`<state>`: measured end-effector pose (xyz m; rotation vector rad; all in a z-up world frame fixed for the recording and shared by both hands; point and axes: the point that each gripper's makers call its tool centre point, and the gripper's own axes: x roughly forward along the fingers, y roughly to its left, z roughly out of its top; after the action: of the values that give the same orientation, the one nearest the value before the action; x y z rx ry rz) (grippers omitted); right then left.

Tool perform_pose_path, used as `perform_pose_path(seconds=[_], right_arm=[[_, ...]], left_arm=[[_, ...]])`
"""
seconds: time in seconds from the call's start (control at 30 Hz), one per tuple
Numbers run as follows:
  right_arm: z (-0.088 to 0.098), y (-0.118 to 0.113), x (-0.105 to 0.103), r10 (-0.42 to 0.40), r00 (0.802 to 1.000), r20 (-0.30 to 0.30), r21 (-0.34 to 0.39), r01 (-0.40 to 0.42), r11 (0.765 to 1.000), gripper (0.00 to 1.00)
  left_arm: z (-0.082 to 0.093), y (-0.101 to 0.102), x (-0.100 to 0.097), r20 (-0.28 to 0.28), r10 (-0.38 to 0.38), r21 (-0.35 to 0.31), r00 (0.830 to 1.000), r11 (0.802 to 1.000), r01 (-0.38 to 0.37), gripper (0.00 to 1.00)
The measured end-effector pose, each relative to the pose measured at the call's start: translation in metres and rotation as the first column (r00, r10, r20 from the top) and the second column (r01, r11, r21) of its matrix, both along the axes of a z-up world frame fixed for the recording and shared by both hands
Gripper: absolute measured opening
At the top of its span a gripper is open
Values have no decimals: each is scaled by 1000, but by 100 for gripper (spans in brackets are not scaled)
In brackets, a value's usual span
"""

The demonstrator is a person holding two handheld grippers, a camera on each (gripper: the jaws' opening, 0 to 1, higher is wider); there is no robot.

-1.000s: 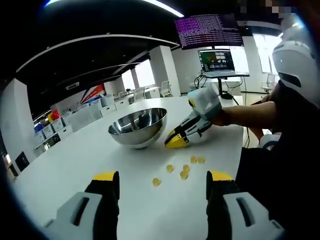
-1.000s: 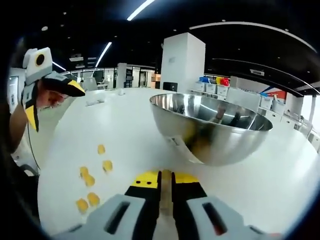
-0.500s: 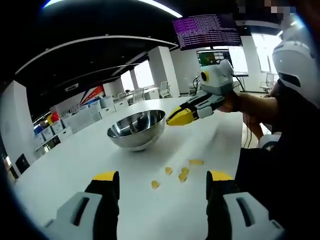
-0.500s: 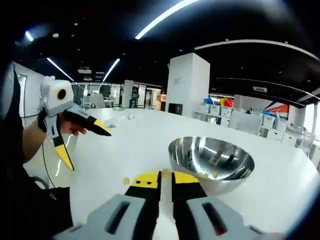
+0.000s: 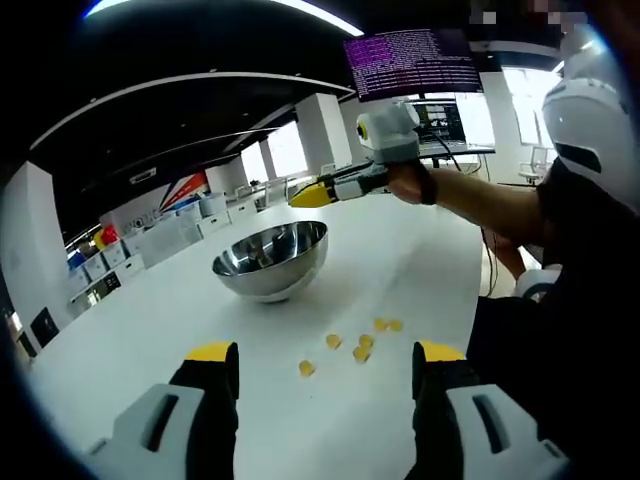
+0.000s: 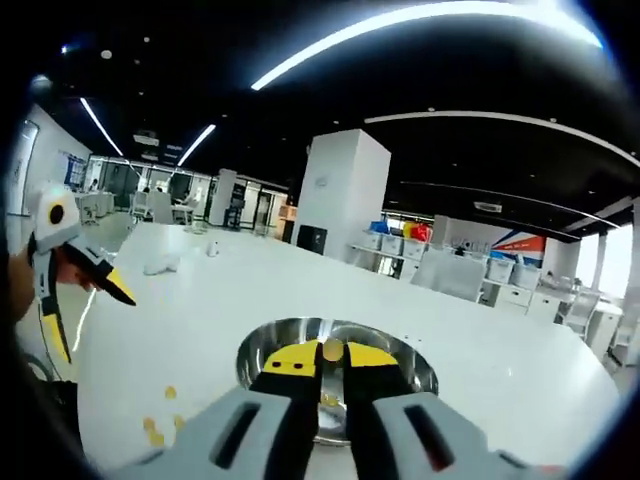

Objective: Pick up the QQ candy scattered on the table and place it into the stainless steel bowl on the table

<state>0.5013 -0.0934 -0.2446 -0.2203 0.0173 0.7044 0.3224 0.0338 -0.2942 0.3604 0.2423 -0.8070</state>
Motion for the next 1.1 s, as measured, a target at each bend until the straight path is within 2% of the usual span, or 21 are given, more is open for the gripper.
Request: perform_pose_path(seconds=[0.2, 0.33, 0.53, 0.6, 0.63, 0.67, 0.73, 0.8, 0.9, 1.03, 1.1], right_arm=[[-28, -2, 14, -20, 997, -73, -14, 19, 1000, 6], [-32, -3, 12, -20, 996, -84, -21, 19, 1000, 6], [-31, -2, 11, -9, 996, -87, -17, 8, 1000, 8], [-32, -2, 12, -11, 996, -85, -13, 9, 1000, 18], [-31, -1, 12, 0, 997, -80, -6, -1, 1000, 27], [-31, 0, 11, 6, 997, -81, -3, -6, 1000, 30], [-32, 0, 11, 3, 997, -79, -10, -4, 1000, 23], [-33, -2, 12, -9, 997, -71, -26, 7, 1000, 23], [-28, -4, 7, -5, 997, -71, -6, 4, 1000, 23], [-16, -7, -2, 13, 999, -48, 38, -11, 999, 23], [-3, -9, -12, 30, 999, -13, 58, -30, 998, 23]], left_arm=[[1, 4, 1, 0, 9, 2, 1000, 1000, -9, 70], [1, 7, 3, 0, 15, 3, 1000, 1000, -15, 70], [0, 7, 5, -1, 16, 3, 1000, 1000, -16, 70], [0, 7, 4, -2, 14, 3, 1000, 1000, -14, 70], [0, 6, 4, -2, 13, 3, 1000, 1000, -13, 70], [0, 6, 4, -3, 13, 2, 1000, 1000, -13, 70], [-1, 6, 4, -4, 12, 5, 1000, 1000, -12, 70], [-2, 6, 4, -6, 14, 6, 1000, 1000, -14, 70], [-1, 6, 3, -5, 14, 4, 1000, 1000, -14, 70], [0, 8, 3, -4, 17, 4, 1000, 1000, -17, 70], [0, 8, 4, -4, 19, 4, 1000, 1000, -19, 70]])
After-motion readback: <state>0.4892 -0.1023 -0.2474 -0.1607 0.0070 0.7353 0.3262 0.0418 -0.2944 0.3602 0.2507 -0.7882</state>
